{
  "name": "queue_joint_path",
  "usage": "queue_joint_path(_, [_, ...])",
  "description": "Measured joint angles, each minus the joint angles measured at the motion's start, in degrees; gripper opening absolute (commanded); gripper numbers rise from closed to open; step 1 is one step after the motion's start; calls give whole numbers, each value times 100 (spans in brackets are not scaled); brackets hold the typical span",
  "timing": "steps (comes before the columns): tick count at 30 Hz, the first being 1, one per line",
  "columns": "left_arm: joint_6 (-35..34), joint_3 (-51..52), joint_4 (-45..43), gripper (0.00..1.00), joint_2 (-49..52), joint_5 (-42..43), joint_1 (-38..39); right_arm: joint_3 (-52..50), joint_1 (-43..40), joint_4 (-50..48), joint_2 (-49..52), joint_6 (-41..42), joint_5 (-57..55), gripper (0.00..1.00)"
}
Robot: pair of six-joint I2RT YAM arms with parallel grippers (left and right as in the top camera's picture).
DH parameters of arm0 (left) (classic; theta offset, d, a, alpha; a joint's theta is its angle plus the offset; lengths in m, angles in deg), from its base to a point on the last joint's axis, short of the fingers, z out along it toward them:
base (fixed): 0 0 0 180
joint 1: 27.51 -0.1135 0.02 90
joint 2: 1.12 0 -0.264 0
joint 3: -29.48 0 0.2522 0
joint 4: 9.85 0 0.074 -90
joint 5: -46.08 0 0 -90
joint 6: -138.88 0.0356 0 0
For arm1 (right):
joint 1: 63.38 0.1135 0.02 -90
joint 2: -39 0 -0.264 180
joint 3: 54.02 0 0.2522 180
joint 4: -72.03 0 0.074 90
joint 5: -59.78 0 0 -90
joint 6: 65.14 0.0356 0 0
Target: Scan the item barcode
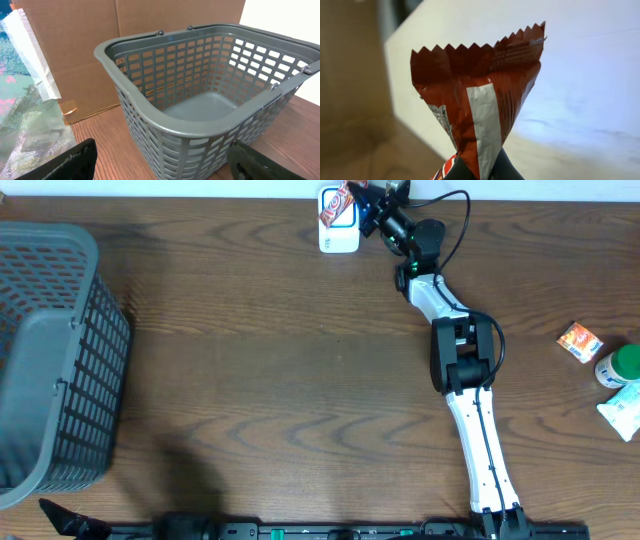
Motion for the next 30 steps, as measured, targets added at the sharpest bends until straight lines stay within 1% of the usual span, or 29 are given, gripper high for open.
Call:
queue_joint_path(4, [-2,0,0,83,0,0,0,0,55,186,0,-15,-275,1])
queue_joint_path(7, [0,-2,0,84,0,0,0,0,85,245,0,-15,-337,1])
queue_joint_path(10, [-2,0,0,83,0,0,0,0,83,291,0,-17,-323,1])
queue_joint_path(14, [-2,0,0,83,0,0,0,0,24,481,0,-20,-9,1])
queue_joint_path(17, [-2,0,0,83,0,0,0,0,-92,363,0,-11,463,1])
queue_joint_path(22, [-2,0,2,83,0,-2,0,0,-492,-564,0,391,1130,1])
queue_joint_path(26, [0,0,0,83,0,-2,0,0,-863,-1561,0,1268,1504,1])
queue_joint_path(29, [0,0,2,83,0,-2,0,2,-1045,-2745,-7,2186,1860,1])
queue_joint_path(30, [0,0,2,83,0,0,0,9,-1069,-2830,-44,2505,1989,1])
